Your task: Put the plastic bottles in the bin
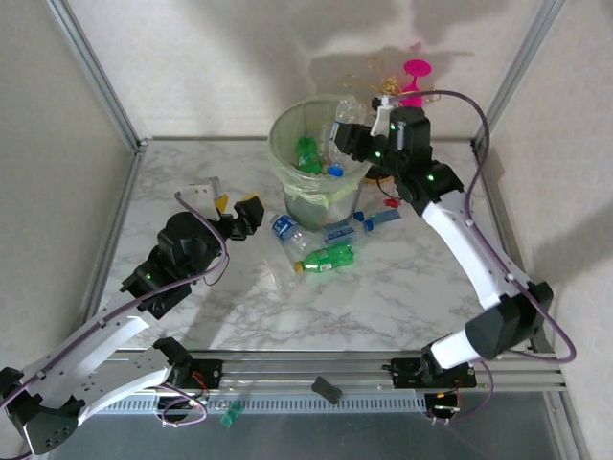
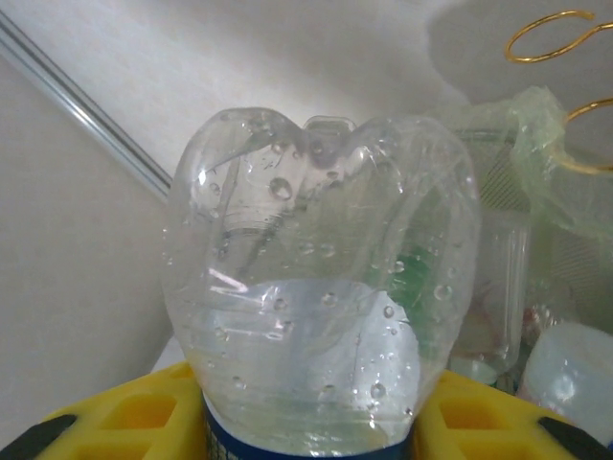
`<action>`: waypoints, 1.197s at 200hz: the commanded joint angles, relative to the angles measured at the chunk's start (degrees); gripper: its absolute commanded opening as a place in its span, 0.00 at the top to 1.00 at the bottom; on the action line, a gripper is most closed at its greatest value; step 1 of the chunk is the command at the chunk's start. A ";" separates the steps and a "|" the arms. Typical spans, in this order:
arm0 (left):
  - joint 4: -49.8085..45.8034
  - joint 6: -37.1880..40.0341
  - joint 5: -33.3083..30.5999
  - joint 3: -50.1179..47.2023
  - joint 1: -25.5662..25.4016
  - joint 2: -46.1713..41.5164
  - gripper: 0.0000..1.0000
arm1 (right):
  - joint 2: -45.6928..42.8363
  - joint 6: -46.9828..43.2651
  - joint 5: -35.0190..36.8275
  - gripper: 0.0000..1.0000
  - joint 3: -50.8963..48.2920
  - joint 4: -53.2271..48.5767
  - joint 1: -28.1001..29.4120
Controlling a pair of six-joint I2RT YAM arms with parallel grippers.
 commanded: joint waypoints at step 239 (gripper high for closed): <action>1.07 1.39 -1.98 -0.65 -0.30 -1.41 0.16 | 16.05 -8.45 7.93 0.24 13.96 -7.51 1.36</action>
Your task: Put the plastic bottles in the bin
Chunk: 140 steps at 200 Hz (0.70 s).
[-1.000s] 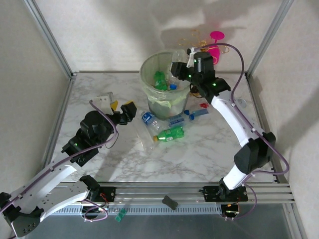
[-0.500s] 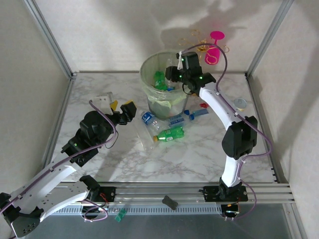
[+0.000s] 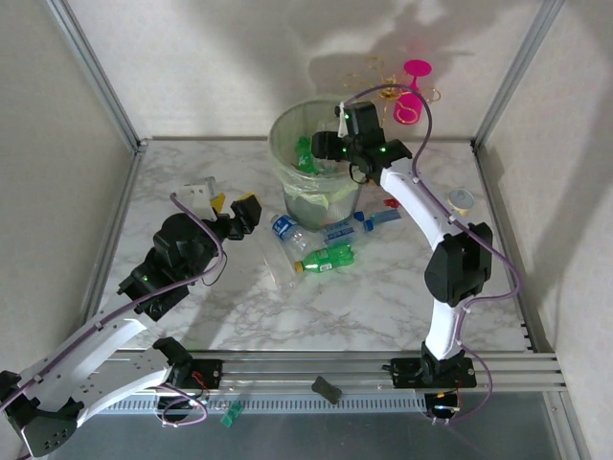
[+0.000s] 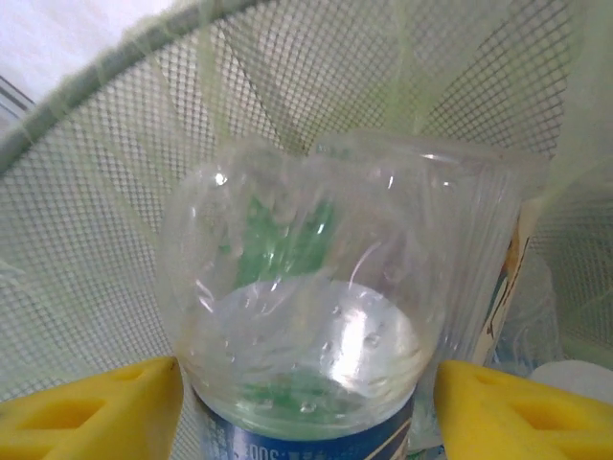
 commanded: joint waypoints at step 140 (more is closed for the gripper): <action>-0.13 1.04 -2.45 -0.55 -0.30 -0.90 0.16 | -27.20 7.93 -4.06 0.20 -20.27 9.54 0.15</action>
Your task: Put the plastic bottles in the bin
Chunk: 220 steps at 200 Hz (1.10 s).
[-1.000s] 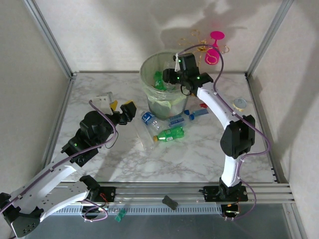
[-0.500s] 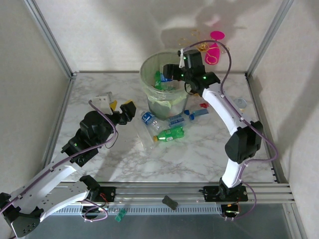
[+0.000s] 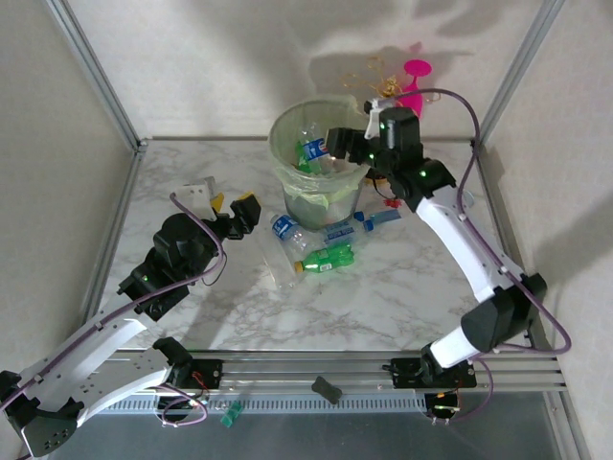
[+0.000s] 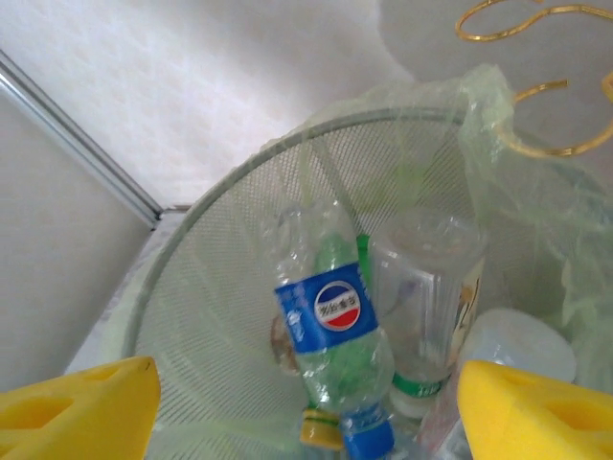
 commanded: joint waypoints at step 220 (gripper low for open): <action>-2.37 0.54 -1.20 -2.48 -0.38 1.46 0.16 | -32.05 16.84 -2.91 0.25 -41.80 7.09 -13.67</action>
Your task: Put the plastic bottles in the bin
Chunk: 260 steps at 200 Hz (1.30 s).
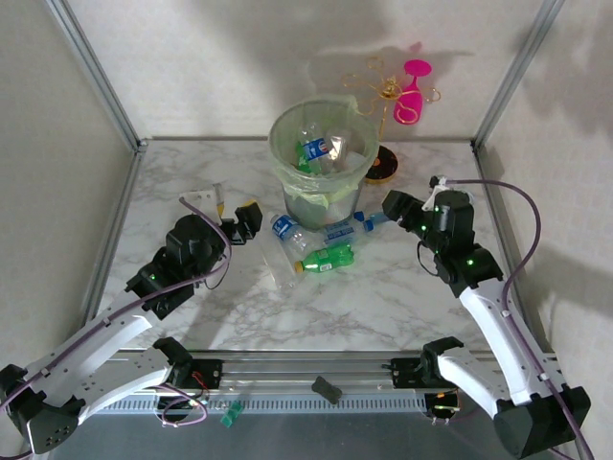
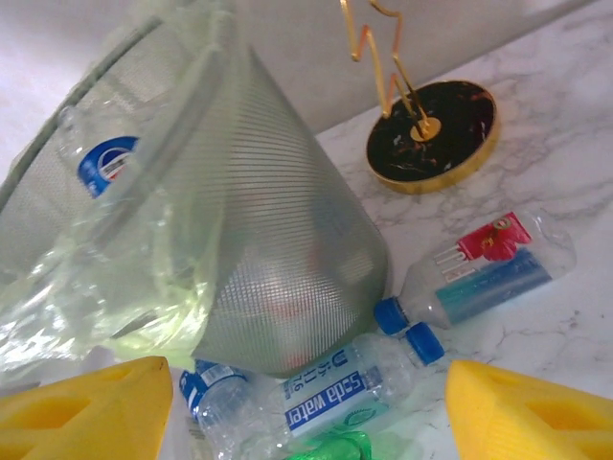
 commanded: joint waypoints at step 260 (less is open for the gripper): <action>0.81 0.86 2.59 -0.16 -0.37 -1.77 0.16 | 37.29 20.90 -7.59 0.17 4.74 14.41 -4.77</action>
